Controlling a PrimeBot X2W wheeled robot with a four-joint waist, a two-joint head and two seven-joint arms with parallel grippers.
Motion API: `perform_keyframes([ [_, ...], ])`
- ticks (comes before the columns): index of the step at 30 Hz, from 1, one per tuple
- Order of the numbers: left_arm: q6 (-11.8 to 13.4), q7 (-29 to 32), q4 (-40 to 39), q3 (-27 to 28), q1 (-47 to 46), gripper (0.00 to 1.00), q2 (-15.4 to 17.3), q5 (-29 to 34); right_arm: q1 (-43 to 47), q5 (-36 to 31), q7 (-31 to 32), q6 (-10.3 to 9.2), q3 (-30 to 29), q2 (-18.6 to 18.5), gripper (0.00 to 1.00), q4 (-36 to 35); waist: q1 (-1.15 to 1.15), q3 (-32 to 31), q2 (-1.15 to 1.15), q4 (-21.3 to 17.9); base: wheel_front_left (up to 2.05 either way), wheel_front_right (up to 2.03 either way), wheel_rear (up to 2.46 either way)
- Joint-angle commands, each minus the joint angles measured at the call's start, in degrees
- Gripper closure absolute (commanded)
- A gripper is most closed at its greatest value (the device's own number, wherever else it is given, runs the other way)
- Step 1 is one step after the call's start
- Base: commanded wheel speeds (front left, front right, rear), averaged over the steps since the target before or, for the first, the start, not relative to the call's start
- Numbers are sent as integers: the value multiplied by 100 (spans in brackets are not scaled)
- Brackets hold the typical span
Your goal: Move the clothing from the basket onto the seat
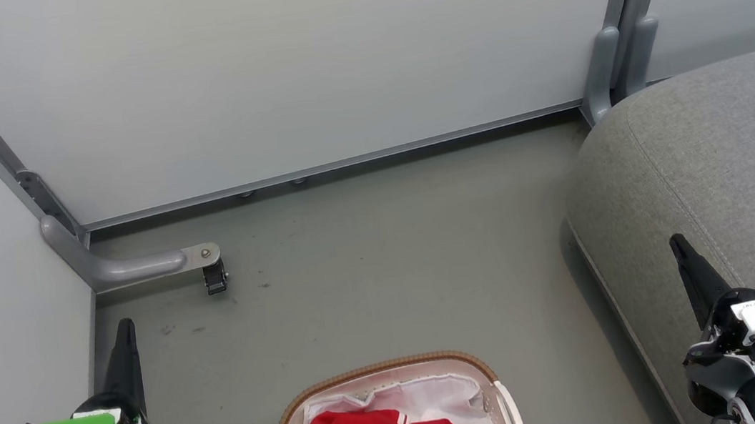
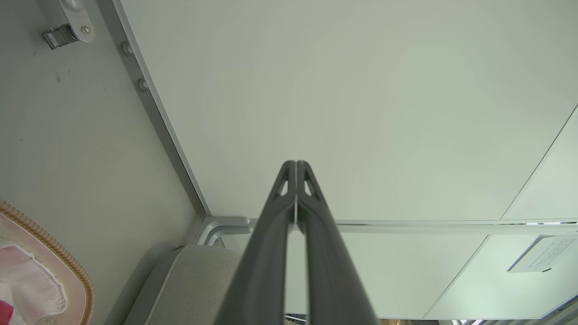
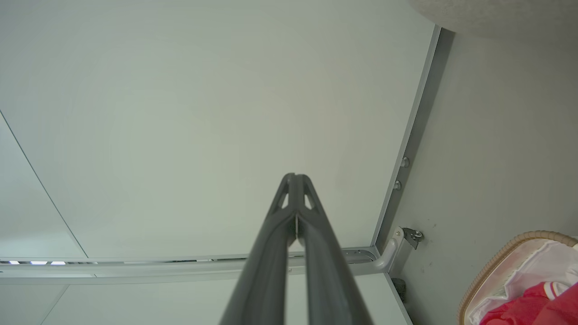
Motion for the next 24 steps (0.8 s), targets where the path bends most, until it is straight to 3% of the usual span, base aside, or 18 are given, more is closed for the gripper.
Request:
perform_keyframes([
  [1,-22,22,-7,13,-65,100,41,-19,63,21,13,0,-6,-16,100,-19,0,0,0,0,0,0,0],
  [24,-22,22,-7,13,-65,100,41,-19,63,21,13,0,-6,-16,100,-19,0,0,0,0,0,0,0],
])
